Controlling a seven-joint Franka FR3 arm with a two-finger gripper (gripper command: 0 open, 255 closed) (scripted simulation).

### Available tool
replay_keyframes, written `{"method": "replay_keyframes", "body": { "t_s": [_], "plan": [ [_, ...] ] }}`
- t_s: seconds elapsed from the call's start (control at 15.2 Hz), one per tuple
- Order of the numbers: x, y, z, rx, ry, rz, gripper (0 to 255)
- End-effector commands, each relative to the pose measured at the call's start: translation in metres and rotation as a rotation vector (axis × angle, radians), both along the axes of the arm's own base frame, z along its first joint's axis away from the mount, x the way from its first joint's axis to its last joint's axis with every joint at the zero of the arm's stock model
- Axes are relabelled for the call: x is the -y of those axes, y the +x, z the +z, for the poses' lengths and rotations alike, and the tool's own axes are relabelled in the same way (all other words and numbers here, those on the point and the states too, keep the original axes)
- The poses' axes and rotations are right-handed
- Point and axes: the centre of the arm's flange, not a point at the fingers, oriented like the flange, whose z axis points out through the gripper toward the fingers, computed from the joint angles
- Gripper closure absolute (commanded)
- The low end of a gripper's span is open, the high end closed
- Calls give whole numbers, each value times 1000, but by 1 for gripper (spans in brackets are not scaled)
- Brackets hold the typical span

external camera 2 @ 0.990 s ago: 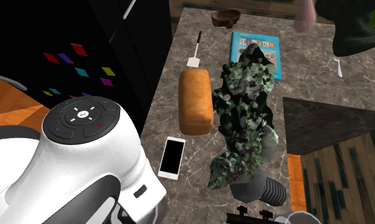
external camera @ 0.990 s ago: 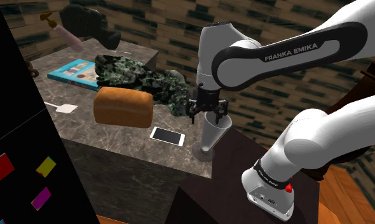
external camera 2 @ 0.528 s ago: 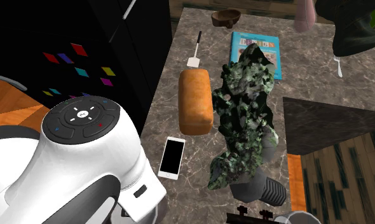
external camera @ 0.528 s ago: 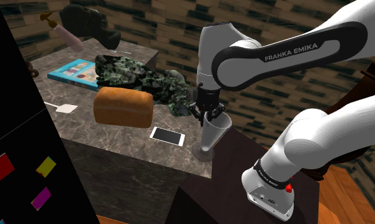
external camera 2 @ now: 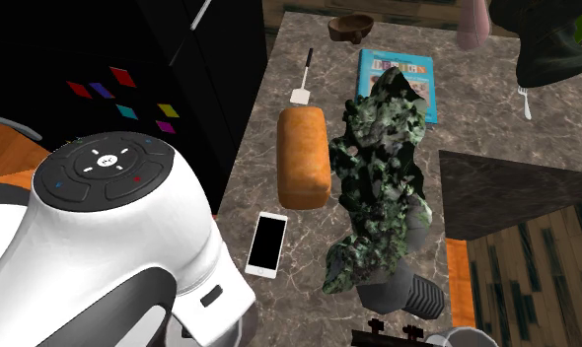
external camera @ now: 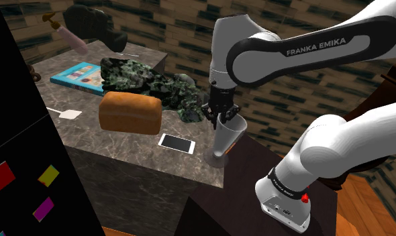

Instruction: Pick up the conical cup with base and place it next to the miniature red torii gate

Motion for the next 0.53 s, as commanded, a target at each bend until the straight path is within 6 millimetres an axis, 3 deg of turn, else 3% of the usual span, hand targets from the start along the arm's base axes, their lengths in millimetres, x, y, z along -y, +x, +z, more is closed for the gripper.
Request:
{"method": "replay_keyframes", "body": {
  "t_s": [0.0, 0.46],
  "plan": [
    [0, 0, 10, 0, 0, 0, 255],
    [0, 0, 47, 0, 0, 0, 255]
  ]
}}
